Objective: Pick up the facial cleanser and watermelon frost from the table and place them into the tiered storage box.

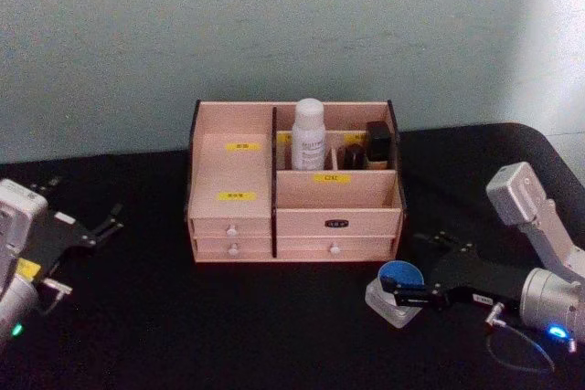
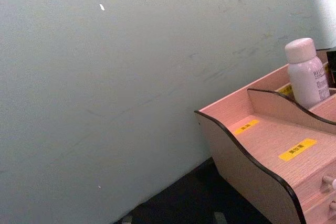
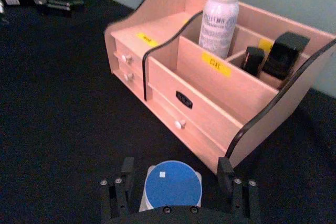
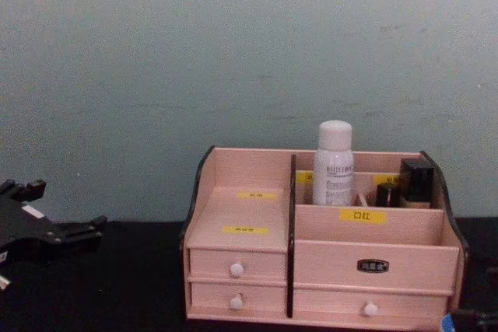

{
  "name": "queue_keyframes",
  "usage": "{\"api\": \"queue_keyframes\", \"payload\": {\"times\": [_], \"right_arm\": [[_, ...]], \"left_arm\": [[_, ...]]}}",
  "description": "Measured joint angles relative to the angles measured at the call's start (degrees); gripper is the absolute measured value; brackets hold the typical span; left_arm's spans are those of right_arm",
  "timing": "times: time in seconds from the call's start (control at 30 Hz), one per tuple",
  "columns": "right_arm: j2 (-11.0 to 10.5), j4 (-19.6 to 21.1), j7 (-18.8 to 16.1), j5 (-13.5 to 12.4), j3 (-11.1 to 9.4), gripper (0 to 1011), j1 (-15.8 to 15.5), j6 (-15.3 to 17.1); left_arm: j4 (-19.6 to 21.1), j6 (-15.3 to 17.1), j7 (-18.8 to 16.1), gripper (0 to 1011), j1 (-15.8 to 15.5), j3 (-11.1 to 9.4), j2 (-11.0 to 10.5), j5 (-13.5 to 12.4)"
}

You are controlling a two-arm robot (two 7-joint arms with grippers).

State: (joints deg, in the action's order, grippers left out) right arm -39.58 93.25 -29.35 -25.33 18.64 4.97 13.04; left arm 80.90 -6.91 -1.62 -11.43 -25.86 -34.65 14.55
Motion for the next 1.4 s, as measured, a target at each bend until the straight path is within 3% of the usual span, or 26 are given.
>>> {"api": "queue_keyframes", "payload": {"times": [0.57,1.4], "right_arm": [[0.62,-2.59,0.83,0.89,2.81,1002,2.04,2.43],[1.02,-4.56,0.21,0.50,4.14,1002,3.56,3.91]], "left_arm": [[0.00,0.00,0.00,1001,0.00,0.00,0.00,0.00],[0.00,0.00,0.00,1001,0.00,0.00,0.00,0.00]]}}
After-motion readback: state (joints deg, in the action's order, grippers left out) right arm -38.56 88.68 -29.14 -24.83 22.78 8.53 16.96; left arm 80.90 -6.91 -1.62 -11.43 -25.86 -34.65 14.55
